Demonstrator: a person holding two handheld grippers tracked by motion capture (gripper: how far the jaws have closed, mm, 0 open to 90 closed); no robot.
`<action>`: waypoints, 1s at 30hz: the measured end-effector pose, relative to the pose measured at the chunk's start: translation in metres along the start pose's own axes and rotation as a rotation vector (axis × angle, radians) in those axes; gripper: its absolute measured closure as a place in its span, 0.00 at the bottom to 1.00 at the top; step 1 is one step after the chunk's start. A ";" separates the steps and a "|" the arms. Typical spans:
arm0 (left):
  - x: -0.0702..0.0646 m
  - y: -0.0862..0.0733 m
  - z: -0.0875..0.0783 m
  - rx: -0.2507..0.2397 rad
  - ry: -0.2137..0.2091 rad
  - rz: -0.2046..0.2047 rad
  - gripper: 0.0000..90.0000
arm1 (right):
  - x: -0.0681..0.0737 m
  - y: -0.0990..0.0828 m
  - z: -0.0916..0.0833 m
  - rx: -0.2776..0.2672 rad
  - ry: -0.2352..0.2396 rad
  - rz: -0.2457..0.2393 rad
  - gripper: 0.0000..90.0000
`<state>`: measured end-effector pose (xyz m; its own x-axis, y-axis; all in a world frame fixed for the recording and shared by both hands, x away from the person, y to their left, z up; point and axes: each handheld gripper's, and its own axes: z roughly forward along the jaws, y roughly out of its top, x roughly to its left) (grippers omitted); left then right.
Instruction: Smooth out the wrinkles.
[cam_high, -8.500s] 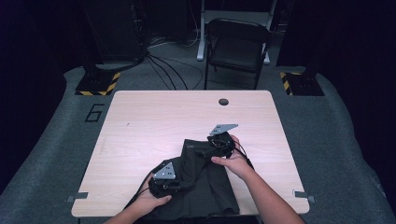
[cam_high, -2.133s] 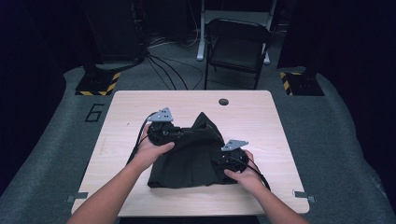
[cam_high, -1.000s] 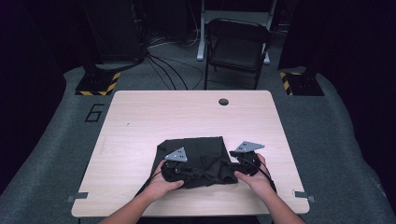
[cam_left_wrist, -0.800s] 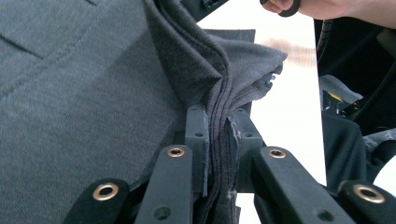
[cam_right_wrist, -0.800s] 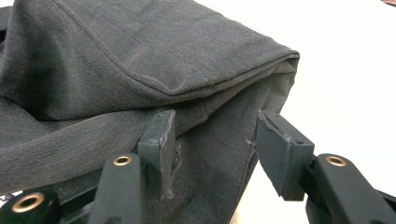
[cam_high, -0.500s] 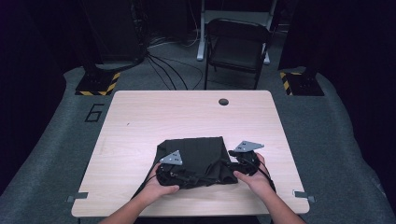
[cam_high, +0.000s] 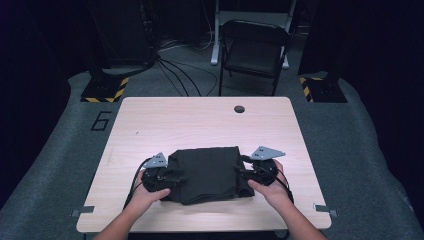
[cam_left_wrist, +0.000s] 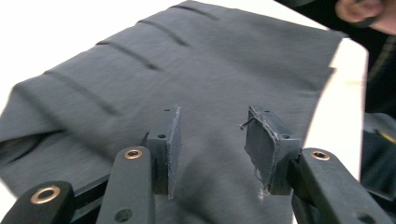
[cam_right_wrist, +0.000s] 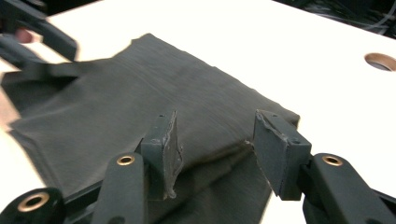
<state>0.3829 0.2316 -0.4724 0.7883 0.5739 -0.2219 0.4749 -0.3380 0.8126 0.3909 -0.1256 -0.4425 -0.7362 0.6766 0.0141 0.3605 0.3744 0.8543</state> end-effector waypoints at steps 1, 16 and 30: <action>0.002 -0.002 0.000 0.006 0.017 0.007 0.60 | 0.002 0.000 0.000 0.006 0.007 0.001 0.55; 0.014 -0.024 0.010 0.094 0.073 -0.007 0.58 | 0.013 -0.037 0.022 0.151 0.055 -0.053 0.59; 0.015 -0.025 0.018 0.102 0.069 -0.006 0.55 | 0.011 -0.040 0.013 0.141 0.061 -0.021 0.64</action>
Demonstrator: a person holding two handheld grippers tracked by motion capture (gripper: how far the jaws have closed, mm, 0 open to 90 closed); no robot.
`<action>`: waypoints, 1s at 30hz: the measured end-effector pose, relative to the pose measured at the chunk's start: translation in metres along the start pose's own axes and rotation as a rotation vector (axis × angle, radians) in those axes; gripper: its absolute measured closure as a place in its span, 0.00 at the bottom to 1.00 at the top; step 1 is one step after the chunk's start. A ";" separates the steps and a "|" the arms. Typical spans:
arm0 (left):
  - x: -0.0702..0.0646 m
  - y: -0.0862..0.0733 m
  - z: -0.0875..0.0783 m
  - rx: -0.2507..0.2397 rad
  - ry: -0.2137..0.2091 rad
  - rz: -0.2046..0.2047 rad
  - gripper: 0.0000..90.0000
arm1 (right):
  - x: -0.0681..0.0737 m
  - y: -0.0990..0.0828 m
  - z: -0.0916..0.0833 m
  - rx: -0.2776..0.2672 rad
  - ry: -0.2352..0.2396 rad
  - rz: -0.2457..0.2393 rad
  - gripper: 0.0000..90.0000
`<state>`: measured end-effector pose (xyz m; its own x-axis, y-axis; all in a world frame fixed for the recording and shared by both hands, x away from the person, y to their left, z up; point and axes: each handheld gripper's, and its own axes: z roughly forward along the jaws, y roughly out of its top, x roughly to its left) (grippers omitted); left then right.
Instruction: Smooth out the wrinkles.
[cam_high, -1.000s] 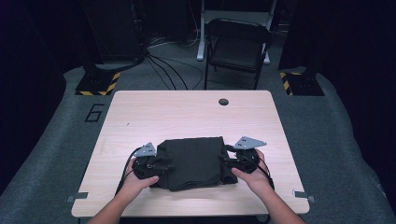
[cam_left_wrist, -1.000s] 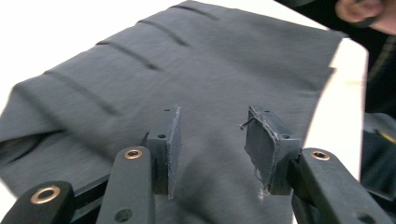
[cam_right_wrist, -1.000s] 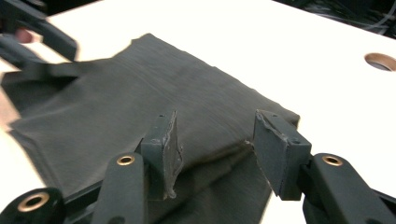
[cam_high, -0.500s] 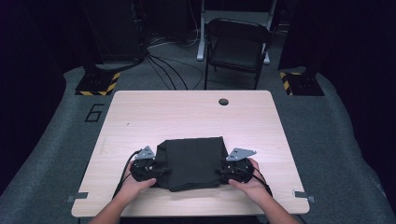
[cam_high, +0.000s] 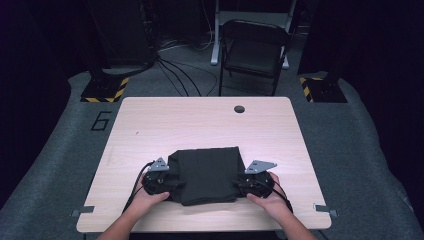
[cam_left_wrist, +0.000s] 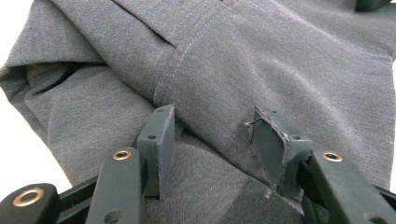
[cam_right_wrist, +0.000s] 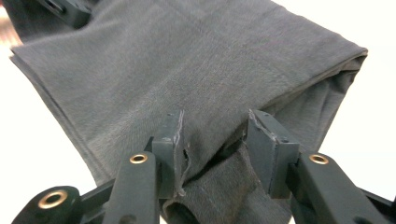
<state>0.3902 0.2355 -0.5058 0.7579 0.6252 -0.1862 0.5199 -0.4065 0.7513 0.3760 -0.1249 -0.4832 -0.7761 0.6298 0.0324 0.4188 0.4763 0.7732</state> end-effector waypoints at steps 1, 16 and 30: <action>0.000 0.000 0.000 0.002 -0.006 -0.006 0.55 | 0.000 -0.001 -0.004 -0.004 -0.002 0.008 0.64; 0.006 0.007 0.003 0.006 -0.012 -0.055 0.54 | -0.004 -0.023 -0.007 0.135 -0.025 -0.011 0.86; 0.006 0.005 0.007 0.040 -0.001 -0.041 0.53 | 0.001 -0.027 -0.002 0.242 0.012 -0.051 0.97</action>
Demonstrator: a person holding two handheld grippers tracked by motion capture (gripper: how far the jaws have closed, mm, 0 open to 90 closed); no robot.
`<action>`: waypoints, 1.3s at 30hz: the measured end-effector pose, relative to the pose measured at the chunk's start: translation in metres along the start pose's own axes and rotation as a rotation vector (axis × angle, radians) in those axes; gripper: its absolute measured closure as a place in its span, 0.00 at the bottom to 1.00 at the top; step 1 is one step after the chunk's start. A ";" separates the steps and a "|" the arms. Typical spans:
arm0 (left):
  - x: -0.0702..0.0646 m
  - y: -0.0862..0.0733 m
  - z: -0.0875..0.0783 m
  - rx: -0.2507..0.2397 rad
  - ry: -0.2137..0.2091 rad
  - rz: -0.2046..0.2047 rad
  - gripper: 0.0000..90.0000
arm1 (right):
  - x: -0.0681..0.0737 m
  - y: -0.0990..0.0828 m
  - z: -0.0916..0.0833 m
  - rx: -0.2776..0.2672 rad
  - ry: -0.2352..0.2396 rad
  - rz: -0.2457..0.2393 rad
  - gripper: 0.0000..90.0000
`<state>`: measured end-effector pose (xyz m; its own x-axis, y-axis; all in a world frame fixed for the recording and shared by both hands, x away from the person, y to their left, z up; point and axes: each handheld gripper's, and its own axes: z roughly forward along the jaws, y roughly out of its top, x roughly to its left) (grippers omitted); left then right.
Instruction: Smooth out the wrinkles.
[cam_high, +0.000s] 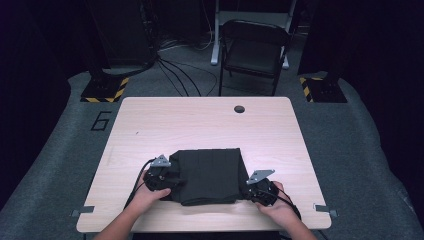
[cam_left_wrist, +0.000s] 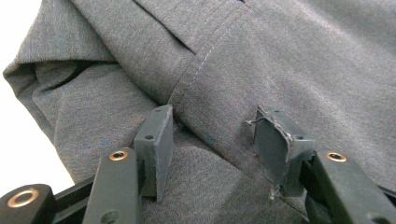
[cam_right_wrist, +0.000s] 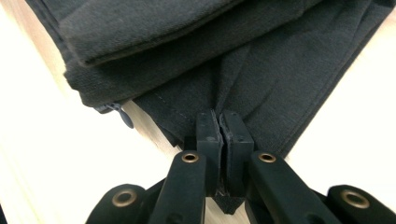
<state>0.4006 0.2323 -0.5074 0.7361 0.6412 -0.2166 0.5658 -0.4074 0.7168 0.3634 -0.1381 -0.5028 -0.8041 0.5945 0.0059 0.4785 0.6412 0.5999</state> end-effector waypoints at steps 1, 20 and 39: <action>0.001 0.000 0.000 0.001 0.001 0.005 0.53 | 0.000 0.000 0.000 0.005 -0.004 0.003 0.97; -0.002 0.013 -0.010 -0.046 0.027 -0.017 0.47 | -0.004 0.007 -0.031 -0.166 -0.040 0.084 0.66; 0.023 0.032 0.001 -0.136 0.076 -0.094 0.42 | -0.037 0.068 0.011 -0.253 -0.066 0.200 0.43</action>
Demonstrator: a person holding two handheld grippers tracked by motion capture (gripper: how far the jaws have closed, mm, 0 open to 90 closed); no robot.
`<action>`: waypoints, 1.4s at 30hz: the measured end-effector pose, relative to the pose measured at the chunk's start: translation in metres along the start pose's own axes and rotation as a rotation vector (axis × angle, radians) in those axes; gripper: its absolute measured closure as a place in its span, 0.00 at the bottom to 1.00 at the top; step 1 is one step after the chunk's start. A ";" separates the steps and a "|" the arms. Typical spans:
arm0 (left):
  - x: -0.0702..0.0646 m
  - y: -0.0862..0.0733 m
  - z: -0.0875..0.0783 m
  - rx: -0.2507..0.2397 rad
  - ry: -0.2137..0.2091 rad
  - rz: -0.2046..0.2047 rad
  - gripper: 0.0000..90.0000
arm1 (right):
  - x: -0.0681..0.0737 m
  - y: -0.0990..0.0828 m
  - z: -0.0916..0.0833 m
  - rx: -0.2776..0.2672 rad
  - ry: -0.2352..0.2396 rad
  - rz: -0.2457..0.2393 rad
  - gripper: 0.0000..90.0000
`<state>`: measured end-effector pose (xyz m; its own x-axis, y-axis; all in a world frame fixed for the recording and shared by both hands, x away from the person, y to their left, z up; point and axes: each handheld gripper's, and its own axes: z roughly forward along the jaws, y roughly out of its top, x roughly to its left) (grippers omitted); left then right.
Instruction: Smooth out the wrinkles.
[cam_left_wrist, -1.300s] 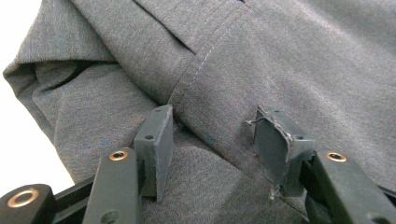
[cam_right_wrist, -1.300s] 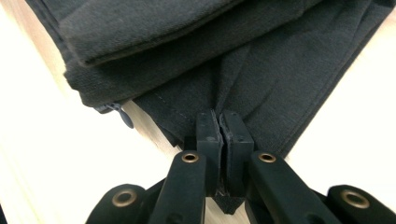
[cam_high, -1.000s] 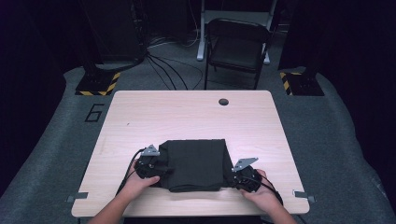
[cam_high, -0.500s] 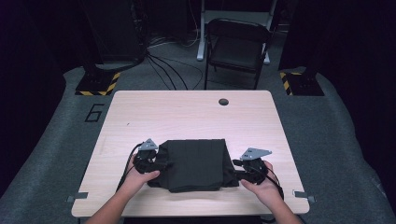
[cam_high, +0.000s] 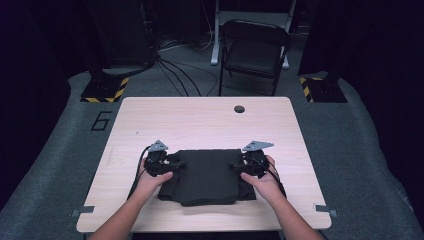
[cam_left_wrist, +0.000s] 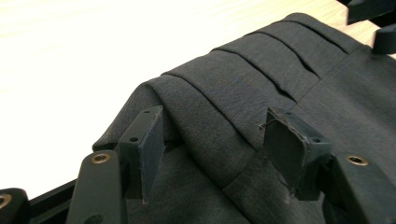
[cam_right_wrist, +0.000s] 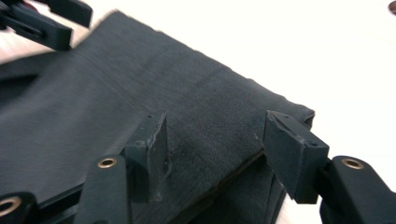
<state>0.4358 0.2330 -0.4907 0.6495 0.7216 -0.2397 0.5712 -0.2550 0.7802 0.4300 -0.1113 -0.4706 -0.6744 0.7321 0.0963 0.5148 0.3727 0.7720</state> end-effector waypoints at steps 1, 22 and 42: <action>0.001 -0.001 0.001 0.006 -0.008 0.000 0.41 | -0.001 -0.001 0.004 0.009 -0.003 -0.017 0.42; -0.004 -0.023 0.020 0.057 -0.058 -0.027 0.33 | -0.008 -0.027 0.032 0.098 0.091 0.116 0.32; -0.007 -0.009 0.011 0.016 0.038 0.057 0.74 | 0.004 -0.013 0.037 0.046 0.140 -0.006 0.77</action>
<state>0.4314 0.2231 -0.5019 0.6622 0.7292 -0.1726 0.5416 -0.3065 0.7827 0.4402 -0.0924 -0.5032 -0.7427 0.6447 0.1810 0.5326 0.4047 0.7434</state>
